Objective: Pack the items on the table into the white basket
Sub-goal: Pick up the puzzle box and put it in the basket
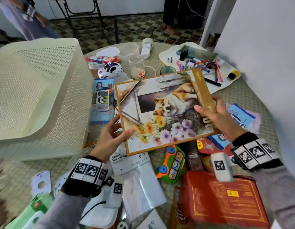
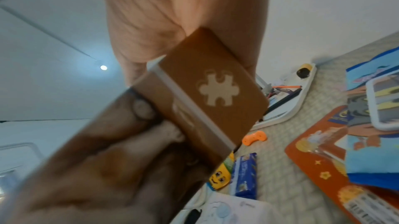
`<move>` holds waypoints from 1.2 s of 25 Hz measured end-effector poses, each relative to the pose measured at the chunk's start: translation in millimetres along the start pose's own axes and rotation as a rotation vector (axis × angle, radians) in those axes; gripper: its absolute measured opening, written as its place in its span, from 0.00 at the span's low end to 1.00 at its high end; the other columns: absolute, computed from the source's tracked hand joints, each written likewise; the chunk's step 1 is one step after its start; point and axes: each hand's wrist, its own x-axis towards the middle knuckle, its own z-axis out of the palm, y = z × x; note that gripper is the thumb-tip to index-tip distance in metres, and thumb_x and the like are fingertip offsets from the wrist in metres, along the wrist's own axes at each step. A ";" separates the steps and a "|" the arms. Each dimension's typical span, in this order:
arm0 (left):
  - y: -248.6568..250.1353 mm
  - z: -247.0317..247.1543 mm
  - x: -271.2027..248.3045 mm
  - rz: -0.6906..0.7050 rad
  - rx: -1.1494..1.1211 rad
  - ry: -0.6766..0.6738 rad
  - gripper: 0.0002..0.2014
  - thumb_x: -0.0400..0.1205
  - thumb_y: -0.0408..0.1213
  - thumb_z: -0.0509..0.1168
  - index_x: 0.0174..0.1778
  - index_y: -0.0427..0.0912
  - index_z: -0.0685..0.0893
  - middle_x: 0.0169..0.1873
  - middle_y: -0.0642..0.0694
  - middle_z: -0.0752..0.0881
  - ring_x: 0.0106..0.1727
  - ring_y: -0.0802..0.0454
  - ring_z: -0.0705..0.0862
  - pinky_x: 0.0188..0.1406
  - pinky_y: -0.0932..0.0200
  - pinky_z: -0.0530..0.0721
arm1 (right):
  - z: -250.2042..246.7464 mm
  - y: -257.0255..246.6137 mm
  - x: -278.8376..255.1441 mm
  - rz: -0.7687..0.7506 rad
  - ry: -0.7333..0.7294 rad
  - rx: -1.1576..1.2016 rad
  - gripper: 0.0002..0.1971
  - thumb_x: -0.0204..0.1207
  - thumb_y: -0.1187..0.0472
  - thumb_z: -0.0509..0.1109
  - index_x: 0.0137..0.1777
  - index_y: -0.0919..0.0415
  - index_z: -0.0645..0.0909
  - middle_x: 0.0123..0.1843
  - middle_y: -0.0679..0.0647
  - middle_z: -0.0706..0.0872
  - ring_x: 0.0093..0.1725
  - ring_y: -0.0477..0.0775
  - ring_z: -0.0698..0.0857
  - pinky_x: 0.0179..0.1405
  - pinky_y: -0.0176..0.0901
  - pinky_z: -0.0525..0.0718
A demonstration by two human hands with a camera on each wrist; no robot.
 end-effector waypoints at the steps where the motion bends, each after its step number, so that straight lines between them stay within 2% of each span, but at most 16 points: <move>1: -1.6 -4.6 -5.7 0.001 -0.012 -0.014 0.37 0.70 0.36 0.76 0.75 0.41 0.70 0.58 0.41 0.87 0.56 0.46 0.88 0.49 0.56 0.88 | 2.7 -5.0 -11.3 -0.013 0.007 0.021 0.33 0.68 0.45 0.76 0.70 0.49 0.66 0.54 0.45 0.84 0.55 0.46 0.85 0.59 0.44 0.79; 4: -0.8 -13.6 -24.2 0.002 -0.076 -0.004 0.36 0.66 0.38 0.73 0.72 0.43 0.71 0.59 0.38 0.86 0.56 0.42 0.88 0.50 0.51 0.87 | 17.2 -18.3 -46.4 -0.048 0.053 0.071 0.36 0.62 0.42 0.77 0.70 0.49 0.70 0.54 0.47 0.87 0.53 0.47 0.87 0.57 0.45 0.82; 6: 1.7 -17.5 -35.0 -0.007 -0.144 0.014 0.40 0.63 0.39 0.79 0.71 0.46 0.70 0.57 0.39 0.87 0.53 0.45 0.89 0.48 0.50 0.88 | 31.3 -25.7 -69.2 -0.072 0.082 0.083 0.35 0.62 0.43 0.77 0.69 0.51 0.71 0.53 0.48 0.87 0.50 0.44 0.88 0.52 0.39 0.81; 7: 3.1 -21.4 -40.9 -0.010 -0.160 0.013 0.41 0.63 0.41 0.81 0.71 0.48 0.69 0.57 0.41 0.87 0.53 0.47 0.89 0.48 0.52 0.88 | 40.4 -28.8 -81.3 -0.079 0.097 0.100 0.35 0.62 0.44 0.77 0.69 0.52 0.72 0.53 0.48 0.86 0.48 0.43 0.88 0.49 0.37 0.81; 9: 5.1 -37.1 -52.5 0.007 -0.143 0.011 0.38 0.67 0.41 0.80 0.71 0.49 0.69 0.55 0.45 0.88 0.51 0.53 0.90 0.42 0.63 0.87 | 61.7 -34.0 -106.2 -0.067 0.132 0.186 0.35 0.61 0.46 0.78 0.68 0.52 0.72 0.52 0.50 0.87 0.44 0.42 0.89 0.44 0.37 0.82; 11: 8.5 -54.2 -61.8 0.028 -0.125 0.017 0.33 0.70 0.38 0.76 0.69 0.48 0.71 0.54 0.44 0.88 0.47 0.57 0.90 0.35 0.71 0.84 | 80.6 -39.2 -129.1 -0.038 0.152 0.285 0.35 0.59 0.49 0.79 0.67 0.50 0.71 0.52 0.53 0.88 0.43 0.48 0.90 0.42 0.42 0.86; 14: 11.1 -84.8 -71.5 0.064 -0.097 -0.020 0.31 0.65 0.42 0.80 0.58 0.61 0.70 0.57 0.44 0.86 0.51 0.57 0.88 0.36 0.73 0.82 | 109.7 -47.2 -164.2 -0.039 0.187 0.350 0.35 0.59 0.49 0.79 0.66 0.45 0.69 0.50 0.55 0.89 0.42 0.53 0.90 0.42 0.47 0.88; 15: 12.7 -96.9 -74.7 0.075 -0.107 -0.041 0.31 0.64 0.43 0.81 0.56 0.62 0.71 0.58 0.43 0.85 0.53 0.55 0.88 0.40 0.70 0.84 | 121.6 -50.7 -177.8 -0.042 0.207 0.371 0.35 0.59 0.50 0.79 0.67 0.45 0.69 0.50 0.54 0.88 0.41 0.51 0.90 0.40 0.45 0.88; 17: 14.9 -120.7 -77.9 0.072 -0.107 -0.089 0.36 0.59 0.52 0.83 0.61 0.59 0.75 0.61 0.41 0.85 0.60 0.46 0.86 0.56 0.51 0.86 | 143.8 -52.5 -199.8 -0.052 0.255 0.408 0.39 0.59 0.50 0.83 0.69 0.47 0.68 0.52 0.53 0.88 0.43 0.49 0.90 0.40 0.43 0.87; 18: 15.3 -130.9 -79.5 0.069 -0.099 -0.108 0.42 0.57 0.56 0.84 0.66 0.57 0.75 0.62 0.39 0.84 0.62 0.40 0.85 0.62 0.41 0.82 | 154.5 -52.7 -210.2 -0.051 0.279 0.418 0.41 0.58 0.48 0.84 0.70 0.46 0.68 0.54 0.54 0.88 0.46 0.51 0.91 0.43 0.47 0.87; 19: 17.0 -139.2 -83.2 0.080 -0.096 -0.126 0.45 0.55 0.59 0.84 0.68 0.56 0.75 0.62 0.39 0.84 0.62 0.37 0.84 0.65 0.35 0.79 | 164.9 -52.6 -220.2 -0.045 0.305 0.427 0.42 0.56 0.46 0.84 0.70 0.45 0.69 0.55 0.55 0.88 0.48 0.54 0.90 0.47 0.52 0.87; 20: 18.2 -146.7 -86.2 0.092 -0.091 -0.139 0.46 0.54 0.59 0.84 0.68 0.56 0.75 0.62 0.38 0.84 0.62 0.36 0.84 0.65 0.33 0.78 | 174.5 -53.0 -230.2 -0.043 0.330 0.438 0.43 0.53 0.44 0.85 0.69 0.45 0.69 0.55 0.55 0.88 0.49 0.56 0.90 0.48 0.54 0.88; 23: 19.5 -161.4 -94.7 0.107 -0.058 -0.184 0.48 0.52 0.60 0.84 0.68 0.52 0.76 0.59 0.39 0.86 0.59 0.36 0.85 0.63 0.33 0.80 | 194.9 -53.8 -255.4 -0.061 0.393 0.472 0.49 0.44 0.41 0.86 0.68 0.46 0.70 0.51 0.53 0.90 0.45 0.56 0.91 0.39 0.48 0.89; 25: 19.4 -168.8 -104.2 0.125 -0.020 -0.200 0.48 0.50 0.63 0.83 0.66 0.51 0.77 0.57 0.41 0.87 0.57 0.39 0.87 0.61 0.35 0.82 | 205.9 -56.4 -272.5 -0.080 0.427 0.473 0.48 0.42 0.39 0.85 0.66 0.45 0.71 0.53 0.56 0.88 0.44 0.55 0.90 0.38 0.47 0.89; 27: 19.7 -175.5 -114.5 0.147 0.016 -0.215 0.45 0.53 0.63 0.82 0.65 0.51 0.77 0.55 0.43 0.88 0.55 0.43 0.88 0.59 0.38 0.84 | 214.7 -57.8 -287.4 -0.086 0.455 0.463 0.47 0.44 0.37 0.85 0.66 0.45 0.71 0.54 0.58 0.87 0.43 0.56 0.90 0.39 0.48 0.89; 30: 17.0 -187.8 -131.6 0.154 0.008 -0.251 0.41 0.55 0.60 0.81 0.62 0.47 0.78 0.53 0.39 0.89 0.51 0.42 0.89 0.54 0.40 0.86 | 231.4 -57.6 -309.9 -0.088 0.474 0.441 0.40 0.57 0.43 0.83 0.69 0.48 0.70 0.56 0.60 0.87 0.47 0.57 0.90 0.46 0.53 0.88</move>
